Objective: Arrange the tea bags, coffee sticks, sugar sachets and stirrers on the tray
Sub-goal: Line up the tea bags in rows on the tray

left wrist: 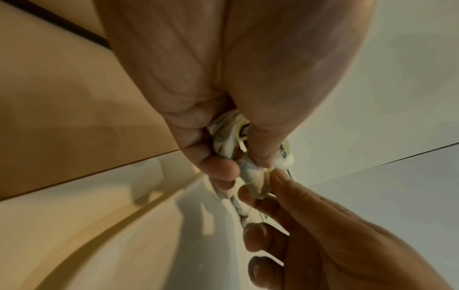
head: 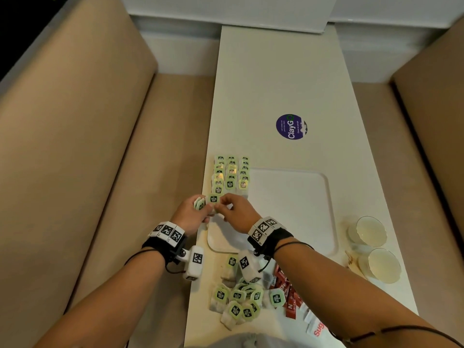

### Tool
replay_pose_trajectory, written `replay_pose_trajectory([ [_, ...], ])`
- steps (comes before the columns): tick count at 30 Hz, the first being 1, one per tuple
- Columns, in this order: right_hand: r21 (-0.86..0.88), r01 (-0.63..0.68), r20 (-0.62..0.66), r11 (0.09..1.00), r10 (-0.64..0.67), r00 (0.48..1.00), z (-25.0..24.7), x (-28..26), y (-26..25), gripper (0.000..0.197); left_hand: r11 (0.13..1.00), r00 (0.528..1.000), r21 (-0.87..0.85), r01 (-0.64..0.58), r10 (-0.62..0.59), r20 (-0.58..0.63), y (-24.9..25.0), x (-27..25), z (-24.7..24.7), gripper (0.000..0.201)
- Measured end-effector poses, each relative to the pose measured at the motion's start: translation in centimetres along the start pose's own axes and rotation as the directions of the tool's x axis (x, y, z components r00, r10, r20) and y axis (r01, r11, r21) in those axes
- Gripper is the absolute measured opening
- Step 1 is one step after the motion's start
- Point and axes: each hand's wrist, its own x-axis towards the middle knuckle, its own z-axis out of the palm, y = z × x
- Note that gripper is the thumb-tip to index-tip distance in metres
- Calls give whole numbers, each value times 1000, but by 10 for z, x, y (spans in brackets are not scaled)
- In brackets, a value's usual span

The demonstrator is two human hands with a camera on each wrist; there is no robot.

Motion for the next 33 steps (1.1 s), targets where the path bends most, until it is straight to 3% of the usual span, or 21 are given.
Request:
replay_pose_trajectory([
  [8,-98,-39,-65,994,32,997,-11,0,6,33,999,999,-41,17,-18,-26,5,0,11,3],
  [12,-116,-177,-171,977,156,973,-21,11,12,42,988,997,-140,61,-66,-33,3,4,13,16],
  [20,-145,-314,-165,938,290,943,-21,23,18,39,966,987,-203,158,-160,11,3,6,12,44],
  [28,-136,-376,-201,917,346,916,-18,26,16,30,966,982,-190,176,-158,103,2,2,13,49],
  [33,-110,-391,-199,914,366,909,-19,23,14,32,981,986,-154,115,-94,137,2,-5,13,35],
])
